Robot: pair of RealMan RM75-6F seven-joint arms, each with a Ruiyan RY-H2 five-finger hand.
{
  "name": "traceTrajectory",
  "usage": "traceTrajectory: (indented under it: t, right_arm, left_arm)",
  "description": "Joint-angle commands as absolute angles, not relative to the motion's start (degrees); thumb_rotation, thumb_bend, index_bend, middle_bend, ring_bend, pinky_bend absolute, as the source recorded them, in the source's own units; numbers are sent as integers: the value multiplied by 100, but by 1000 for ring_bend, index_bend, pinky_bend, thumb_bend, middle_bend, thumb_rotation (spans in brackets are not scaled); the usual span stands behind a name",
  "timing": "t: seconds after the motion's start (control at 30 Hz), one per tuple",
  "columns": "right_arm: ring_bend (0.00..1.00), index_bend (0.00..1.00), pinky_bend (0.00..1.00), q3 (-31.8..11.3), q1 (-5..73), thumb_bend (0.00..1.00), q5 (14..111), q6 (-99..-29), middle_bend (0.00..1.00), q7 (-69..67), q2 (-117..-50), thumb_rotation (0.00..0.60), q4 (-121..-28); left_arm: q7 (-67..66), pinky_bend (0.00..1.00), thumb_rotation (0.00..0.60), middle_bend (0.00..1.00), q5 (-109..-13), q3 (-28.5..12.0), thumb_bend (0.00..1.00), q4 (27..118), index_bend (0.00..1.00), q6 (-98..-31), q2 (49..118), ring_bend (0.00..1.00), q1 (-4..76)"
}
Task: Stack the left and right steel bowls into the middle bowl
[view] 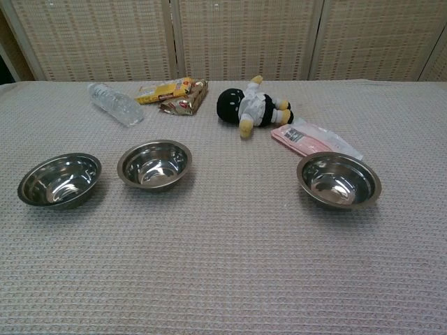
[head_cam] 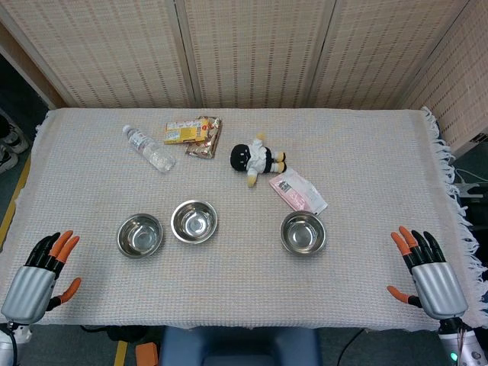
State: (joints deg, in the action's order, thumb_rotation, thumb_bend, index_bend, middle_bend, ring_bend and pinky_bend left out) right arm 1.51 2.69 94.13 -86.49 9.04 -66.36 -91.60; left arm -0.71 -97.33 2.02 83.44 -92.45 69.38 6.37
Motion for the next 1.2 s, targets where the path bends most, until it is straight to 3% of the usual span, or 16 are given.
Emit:
traceTrajectory:
  t: [0.03, 0.27, 0.37, 0.6, 1.0, 1.2]
  right_arm:
    - [0, 0, 0, 151, 275, 46, 9413, -8633, 0, 895, -6635, 521, -9163]
    - [0, 0, 0, 118, 304, 45, 9311, -8531, 0, 915, -6652, 521, -9143]
    - [0, 0, 0, 93, 318, 45, 9237, -8478, 0, 930, -6659, 520, -9132]
    - [0, 0, 0, 49, 361, 45, 9118, -8369, 0, 971, -6688, 520, -9116]
    - [0, 0, 0, -10, 412, 45, 8926, -8230, 0, 1026, -6713, 521, -9099]
    - [0, 0, 0, -20, 416, 46, 8887, -8218, 0, 1036, -6719, 521, -9093]
  left_arm:
    - [-153, 84, 600, 0, -9756, 205, 335, 8333, 0, -9233, 6978, 0, 636]
    - [-599, 83, 600, 0, -10202, 274, 357, 7770, 0, -9029, 7600, 0, 860]
    - [-847, 81, 600, 0, -10336, 280, 360, 7356, 58, -8840, 8002, 0, 1009]
    - [-1141, 80, 600, 0, -10107, 46, 360, 6410, 158, -8314, 8853, 0, 1371]
    - [-1336, 81, 600, 0, -9872, -75, 359, 5237, 184, -7970, 9790, 0, 1735]
    - [-1117, 87, 600, 0, -9803, -128, 361, 4750, 395, -8079, 10075, 0, 1853]
